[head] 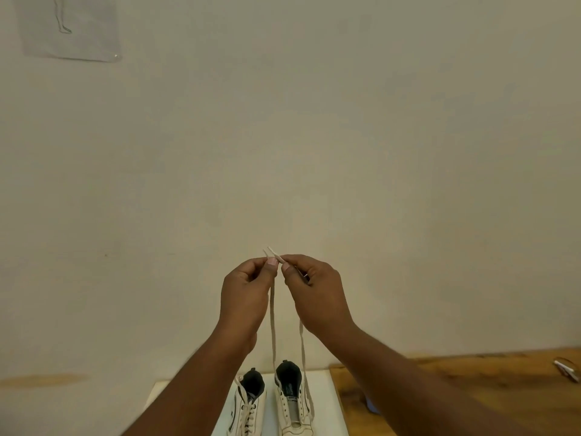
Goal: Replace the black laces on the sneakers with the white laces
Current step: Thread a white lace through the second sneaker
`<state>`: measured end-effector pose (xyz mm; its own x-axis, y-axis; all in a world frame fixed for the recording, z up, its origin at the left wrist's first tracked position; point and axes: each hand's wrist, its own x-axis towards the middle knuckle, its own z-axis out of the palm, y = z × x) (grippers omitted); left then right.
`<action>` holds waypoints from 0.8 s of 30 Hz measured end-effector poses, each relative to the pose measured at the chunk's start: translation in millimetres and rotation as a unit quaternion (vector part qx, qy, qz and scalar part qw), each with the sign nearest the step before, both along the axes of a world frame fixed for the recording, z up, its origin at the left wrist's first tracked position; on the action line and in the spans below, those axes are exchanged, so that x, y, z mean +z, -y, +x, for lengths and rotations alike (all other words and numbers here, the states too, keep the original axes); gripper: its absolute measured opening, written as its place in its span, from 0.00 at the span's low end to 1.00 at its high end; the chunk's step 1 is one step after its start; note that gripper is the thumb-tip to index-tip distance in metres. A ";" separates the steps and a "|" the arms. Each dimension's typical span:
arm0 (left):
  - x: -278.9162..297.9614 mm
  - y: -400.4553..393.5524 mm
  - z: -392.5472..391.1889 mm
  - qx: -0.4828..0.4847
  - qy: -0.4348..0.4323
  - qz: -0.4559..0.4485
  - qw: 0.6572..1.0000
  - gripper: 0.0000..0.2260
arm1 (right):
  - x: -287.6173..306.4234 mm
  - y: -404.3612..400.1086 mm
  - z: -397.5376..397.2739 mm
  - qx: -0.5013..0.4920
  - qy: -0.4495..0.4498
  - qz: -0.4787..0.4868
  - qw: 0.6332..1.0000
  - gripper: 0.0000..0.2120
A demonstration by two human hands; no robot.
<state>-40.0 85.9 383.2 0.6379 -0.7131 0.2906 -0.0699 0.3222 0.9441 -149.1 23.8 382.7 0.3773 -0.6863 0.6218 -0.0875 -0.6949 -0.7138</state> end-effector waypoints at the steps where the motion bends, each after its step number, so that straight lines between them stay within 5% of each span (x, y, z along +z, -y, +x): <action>1: 0.3 -0.1 -0.8 -0.001 -0.012 -0.003 1.000 0.05 | -1.5 0.8 -1.0 -0.010 -0.007 -0.012 1.000 0.12; 8: 2.0 2.4 -1.1 -0.026 -0.037 -0.002 0.999 0.06 | -8.0 7.9 -3.8 -0.037 -0.053 -0.040 0.997 0.12; 13: -7.6 1.4 -4.2 0.006 0.107 -0.008 0.994 0.05 | -8.7 13.3 -13.5 -0.025 -0.099 -0.038 0.994 0.14; 18: -0.9 10.0 2.4 0.050 0.229 -0.006 0.972 0.07 | 20.8 22.8 -9.5 0.012 -0.054 -0.010 0.998 0.09; 24: -5.4 17.0 3.4 0.032 0.223 -0.018 0.974 0.04 | 24.3 32.3 -5.2 0.015 -0.021 0.009 1.000 0.07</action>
